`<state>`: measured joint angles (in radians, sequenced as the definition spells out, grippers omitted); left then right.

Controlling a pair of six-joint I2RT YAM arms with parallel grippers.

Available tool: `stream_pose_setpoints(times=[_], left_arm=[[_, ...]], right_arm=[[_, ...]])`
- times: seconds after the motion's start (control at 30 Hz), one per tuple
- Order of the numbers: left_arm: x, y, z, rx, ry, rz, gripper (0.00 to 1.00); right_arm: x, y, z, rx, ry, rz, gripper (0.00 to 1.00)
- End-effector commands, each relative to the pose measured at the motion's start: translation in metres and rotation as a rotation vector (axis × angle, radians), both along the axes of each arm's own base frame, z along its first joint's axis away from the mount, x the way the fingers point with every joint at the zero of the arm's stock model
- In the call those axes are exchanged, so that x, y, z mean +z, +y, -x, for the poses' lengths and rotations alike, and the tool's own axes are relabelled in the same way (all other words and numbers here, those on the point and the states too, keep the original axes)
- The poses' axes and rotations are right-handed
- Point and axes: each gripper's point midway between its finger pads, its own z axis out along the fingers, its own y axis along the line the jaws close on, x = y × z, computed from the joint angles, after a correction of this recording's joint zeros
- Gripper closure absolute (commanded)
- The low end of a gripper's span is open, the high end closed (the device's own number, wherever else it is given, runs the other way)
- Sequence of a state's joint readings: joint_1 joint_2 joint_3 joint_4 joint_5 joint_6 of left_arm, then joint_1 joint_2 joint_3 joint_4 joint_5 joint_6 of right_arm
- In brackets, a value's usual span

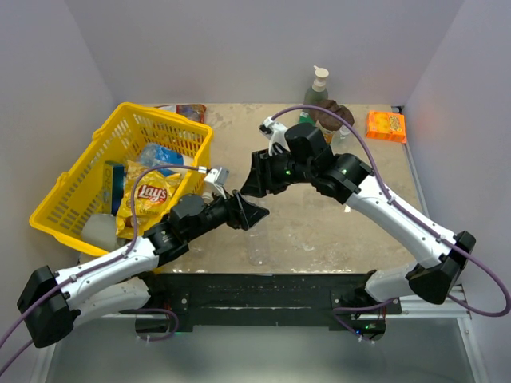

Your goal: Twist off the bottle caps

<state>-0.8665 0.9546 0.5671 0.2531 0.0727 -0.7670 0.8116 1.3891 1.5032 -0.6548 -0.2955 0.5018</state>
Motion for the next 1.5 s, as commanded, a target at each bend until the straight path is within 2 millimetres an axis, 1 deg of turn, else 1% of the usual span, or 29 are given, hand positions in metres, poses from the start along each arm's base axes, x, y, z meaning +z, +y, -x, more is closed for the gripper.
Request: stream_pose_setpoints(times=[0.0, 0.27, 0.53, 0.7, 0.93, 1.0, 1.1, 1.13, 1.2, 1.23, 1.3, 1.37, 1.4, 1.47], left_arm=[[0.034, -0.004, -0.004, 0.008, -0.059, 0.063, 0.79], [0.037, -0.006, -0.002, -0.006, -0.067, 0.068, 0.79], [0.038, -0.01, -0.001, -0.021, -0.074, 0.065, 0.79], [0.039, -0.014, 0.0, -0.039, -0.081, 0.059, 0.8], [0.041, -0.013, 0.0, -0.035, -0.083, 0.061, 0.8], [0.038, -0.013, 0.0, -0.034, -0.08, 0.057, 0.8], [0.04, -0.012, 0.0, -0.032, -0.082, 0.065, 0.8], [0.039, -0.012, 0.0, -0.032, -0.083, 0.066, 0.8], [0.042, -0.011, 0.002, -0.035, -0.094, 0.077, 0.8], [0.042, -0.011, 0.005, -0.05, -0.103, 0.086, 0.8], [0.047, -0.012, 0.01, -0.079, -0.13, 0.109, 0.8], [0.055, -0.015, 0.02, -0.139, -0.179, 0.133, 0.79], [0.058, -0.015, 0.024, -0.16, -0.196, 0.14, 0.79], [0.068, -0.016, 0.036, -0.223, -0.252, 0.174, 0.79]], right_arm=[[0.008, -0.002, -0.003, -0.032, -0.028, 0.003, 0.48], [0.0, 0.0, -0.008, -0.043, -0.022, 0.019, 0.48], [0.007, 0.012, -0.011, -0.029, -0.039, -0.024, 0.48], [0.0, 0.018, -0.013, -0.021, -0.035, -0.004, 0.48], [0.003, 0.023, -0.013, -0.015, -0.043, -0.008, 0.49], [0.002, 0.024, -0.012, -0.011, -0.045, -0.005, 0.51], [0.0, 0.021, -0.013, -0.016, -0.046, 0.003, 0.6], [-0.001, 0.02, -0.013, -0.019, -0.046, 0.005, 0.66], [-0.001, 0.02, -0.01, -0.006, -0.049, 0.003, 0.71], [-0.003, 0.019, -0.009, 0.004, -0.051, 0.007, 0.74], [-0.001, 0.021, -0.005, 0.047, -0.069, -0.003, 0.76], [0.001, 0.023, -0.002, 0.093, -0.085, -0.018, 0.79], [0.004, 0.026, 0.005, 0.159, -0.095, -0.037, 0.8], [0.007, 0.027, 0.011, 0.233, -0.1, -0.07, 0.81]])
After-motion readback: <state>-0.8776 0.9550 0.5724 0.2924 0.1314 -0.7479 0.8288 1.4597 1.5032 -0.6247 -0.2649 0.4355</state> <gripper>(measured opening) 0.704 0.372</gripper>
